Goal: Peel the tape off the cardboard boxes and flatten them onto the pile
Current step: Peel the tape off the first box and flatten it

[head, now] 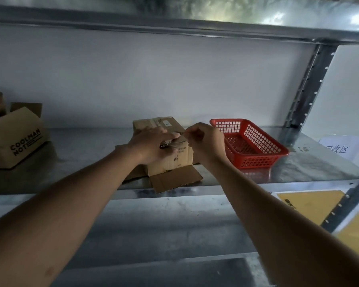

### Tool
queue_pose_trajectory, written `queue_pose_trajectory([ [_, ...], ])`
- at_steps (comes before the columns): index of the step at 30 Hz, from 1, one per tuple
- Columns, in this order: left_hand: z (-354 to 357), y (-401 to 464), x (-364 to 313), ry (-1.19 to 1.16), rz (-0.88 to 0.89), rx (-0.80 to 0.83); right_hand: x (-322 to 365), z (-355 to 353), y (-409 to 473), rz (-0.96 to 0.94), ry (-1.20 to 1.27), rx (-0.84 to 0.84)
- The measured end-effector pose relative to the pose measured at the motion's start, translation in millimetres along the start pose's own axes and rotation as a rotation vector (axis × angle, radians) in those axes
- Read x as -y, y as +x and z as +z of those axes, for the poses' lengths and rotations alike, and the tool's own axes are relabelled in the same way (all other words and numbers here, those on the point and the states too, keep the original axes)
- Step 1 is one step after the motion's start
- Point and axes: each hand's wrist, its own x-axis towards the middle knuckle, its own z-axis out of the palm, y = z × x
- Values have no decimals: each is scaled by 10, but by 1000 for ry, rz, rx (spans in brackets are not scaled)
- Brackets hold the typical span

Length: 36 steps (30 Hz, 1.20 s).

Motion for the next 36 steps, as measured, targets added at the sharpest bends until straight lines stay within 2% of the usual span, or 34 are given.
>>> queue_pose_trajectory([
  [4,-2,-14,-7,-66,-14,2,-170,-59,40,413,682,55],
  [5,-16,-20,-21,-73,-21,6,-214,-69,52,470,760,43],
  [8,-40,-43,-90,-80,-57,4,-329,-79,106,500,585,-2],
  [14,-36,-134,-295,-78,-127,-38,-391,-102,122,467,416,106],
  [19,-112,-178,-484,0,-197,16,-276,-138,107,186,105,186],
  [22,-265,-186,-500,-35,-213,106,-238,-144,145,93,7,216],
  [29,-491,-37,-361,71,-161,109,-199,62,171,-21,-80,137],
  [34,-295,-86,-163,-121,13,56,-261,137,215,23,17,71],
  [36,-260,-40,-107,-195,-5,66,-283,142,199,14,69,83],
])
